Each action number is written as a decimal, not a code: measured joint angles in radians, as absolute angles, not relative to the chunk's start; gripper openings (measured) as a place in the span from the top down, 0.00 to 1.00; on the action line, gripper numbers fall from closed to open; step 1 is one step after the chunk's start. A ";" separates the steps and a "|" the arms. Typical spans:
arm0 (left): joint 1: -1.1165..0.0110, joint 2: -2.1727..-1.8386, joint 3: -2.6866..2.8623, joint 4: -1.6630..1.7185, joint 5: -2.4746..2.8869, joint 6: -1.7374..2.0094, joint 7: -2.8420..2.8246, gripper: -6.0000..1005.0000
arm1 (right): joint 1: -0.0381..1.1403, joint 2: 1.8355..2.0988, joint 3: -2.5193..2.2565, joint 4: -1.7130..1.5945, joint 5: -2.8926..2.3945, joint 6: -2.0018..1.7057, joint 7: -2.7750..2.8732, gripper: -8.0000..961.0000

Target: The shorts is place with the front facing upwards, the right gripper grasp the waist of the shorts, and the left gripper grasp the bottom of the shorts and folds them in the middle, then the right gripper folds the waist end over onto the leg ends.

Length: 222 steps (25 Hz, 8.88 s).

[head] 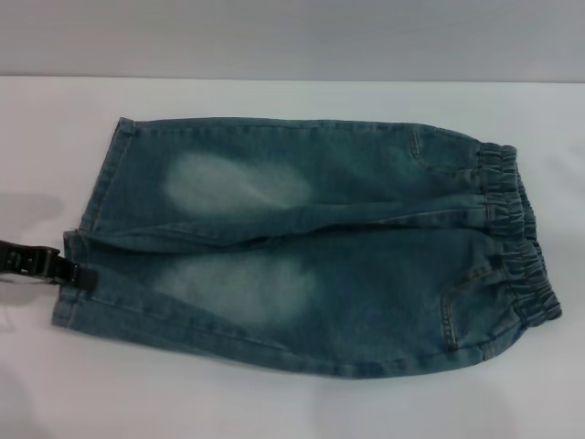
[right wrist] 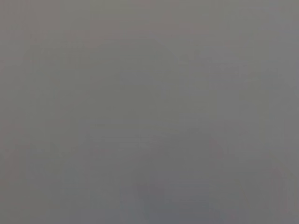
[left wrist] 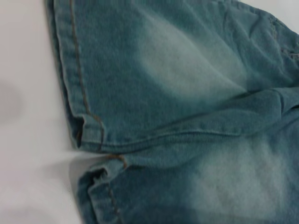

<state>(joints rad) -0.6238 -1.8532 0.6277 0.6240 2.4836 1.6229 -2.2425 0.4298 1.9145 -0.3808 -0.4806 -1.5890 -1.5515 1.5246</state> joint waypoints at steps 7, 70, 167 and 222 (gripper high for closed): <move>-0.637 -1.858 0.626 0.633 2.469 1.611 -2.234 0.98 | 0.508 1.848 -0.464 -0.681 -1.953 -1.807 1.756 0.29; -0.661 -1.897 0.629 0.647 2.459 1.575 -2.233 0.98 | 0.721 1.968 -0.730 -0.822 -2.694 -1.675 1.988 0.29; -0.670 -1.895 0.635 0.641 2.460 1.527 -2.220 0.98 | 0.754 2.032 -0.844 -0.882 -2.794 -1.658 1.983 0.48; -0.706 -1.888 0.517 0.647 2.353 1.304 -2.207 0.98 | 0.442 2.036 -0.525 -0.655 -1.947 -1.400 1.517 0.94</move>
<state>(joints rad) -0.7065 -1.8880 0.5171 0.6471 2.3529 1.3041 -2.2074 0.4421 2.0357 -0.5253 -0.6548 -1.9466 -1.3997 1.5167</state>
